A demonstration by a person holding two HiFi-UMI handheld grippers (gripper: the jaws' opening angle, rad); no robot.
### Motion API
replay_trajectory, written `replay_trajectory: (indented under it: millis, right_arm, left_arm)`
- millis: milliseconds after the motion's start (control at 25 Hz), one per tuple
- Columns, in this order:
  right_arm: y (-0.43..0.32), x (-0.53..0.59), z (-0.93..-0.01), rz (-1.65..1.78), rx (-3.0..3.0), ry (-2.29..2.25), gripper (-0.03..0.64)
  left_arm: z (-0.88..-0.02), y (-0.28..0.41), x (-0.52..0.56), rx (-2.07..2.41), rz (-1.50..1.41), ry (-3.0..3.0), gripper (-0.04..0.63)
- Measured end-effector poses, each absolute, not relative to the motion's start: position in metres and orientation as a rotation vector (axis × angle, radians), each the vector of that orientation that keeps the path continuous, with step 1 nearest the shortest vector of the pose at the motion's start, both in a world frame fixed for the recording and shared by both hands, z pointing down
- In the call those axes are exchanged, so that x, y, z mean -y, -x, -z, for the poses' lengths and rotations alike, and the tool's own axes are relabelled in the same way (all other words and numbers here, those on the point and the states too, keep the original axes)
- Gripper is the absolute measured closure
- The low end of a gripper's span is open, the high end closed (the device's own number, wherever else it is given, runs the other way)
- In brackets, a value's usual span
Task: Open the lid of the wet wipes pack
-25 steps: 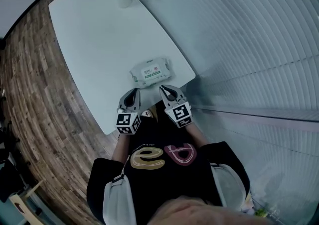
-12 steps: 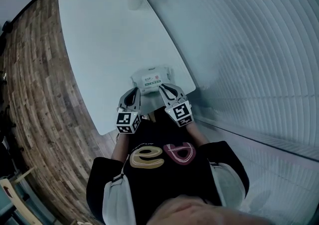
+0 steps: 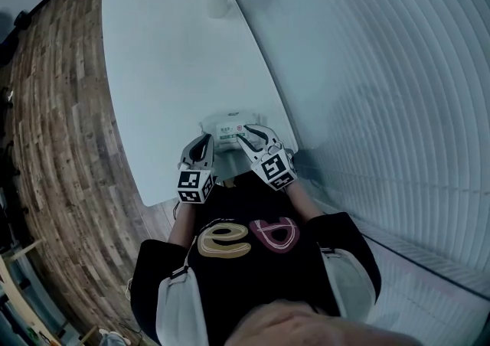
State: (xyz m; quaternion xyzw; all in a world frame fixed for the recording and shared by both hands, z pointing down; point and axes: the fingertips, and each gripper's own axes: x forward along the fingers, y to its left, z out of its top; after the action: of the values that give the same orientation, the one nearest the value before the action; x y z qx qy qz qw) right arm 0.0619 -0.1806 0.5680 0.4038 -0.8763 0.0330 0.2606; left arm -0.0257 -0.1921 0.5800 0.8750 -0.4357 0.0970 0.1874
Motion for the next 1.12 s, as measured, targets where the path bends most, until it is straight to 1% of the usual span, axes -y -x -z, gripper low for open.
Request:
replay_trajectory:
  millis: [400, 640, 920, 1120]
  right_arm:
    - [-0.054, 0.197, -0.584, 0.014, 2.334, -0.740, 0.472]
    - [-0.041, 0.194, -0.598, 0.007, 2.321, -0.508, 0.413]
    - [-0.030, 0.191, -0.614, 0.147, 2.217, -0.303, 0.382]
    - [-0.026, 0.181, -0.618, 0.163, 2.181, -0.225, 0.360]
  left_arm:
    - [-0.594, 0.019, 0.198, 1.255, -0.346, -2.438, 0.575]
    - [-0.599, 0.016, 0.198, 1.271, -0.386, -2.434, 0.575]
    - [-0.610, 0.016, 0.202, 1.269, -0.466, -2.404, 0.575]
    - [-0.611, 0.015, 0.199, 1.247, -0.506, -2.400, 0.575]
